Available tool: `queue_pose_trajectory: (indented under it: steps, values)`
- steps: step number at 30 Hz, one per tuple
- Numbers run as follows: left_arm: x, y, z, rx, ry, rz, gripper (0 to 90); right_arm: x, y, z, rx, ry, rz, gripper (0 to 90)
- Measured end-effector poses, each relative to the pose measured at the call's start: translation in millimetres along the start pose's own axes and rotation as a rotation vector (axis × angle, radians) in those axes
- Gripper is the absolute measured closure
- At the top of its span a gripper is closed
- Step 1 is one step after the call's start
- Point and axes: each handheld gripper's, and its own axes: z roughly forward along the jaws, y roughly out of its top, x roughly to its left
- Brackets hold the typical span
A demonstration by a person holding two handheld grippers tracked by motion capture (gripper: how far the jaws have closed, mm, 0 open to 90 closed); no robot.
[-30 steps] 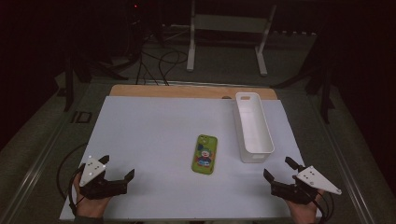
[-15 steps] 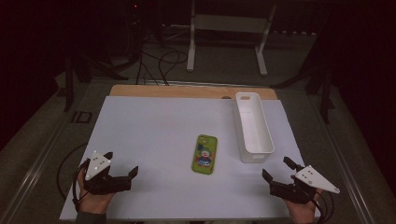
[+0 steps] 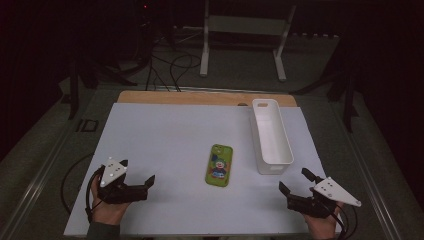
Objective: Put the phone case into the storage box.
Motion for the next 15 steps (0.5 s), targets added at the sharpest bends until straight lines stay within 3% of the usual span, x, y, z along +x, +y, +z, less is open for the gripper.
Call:
queue_pose_trajectory:
  steps: [15]
  values:
    - [-15.1,15.1,18.3,0.037,-0.007,0.011,0.0,1.4,1.4,-0.2,0.005,0.002,-0.006,8.0]
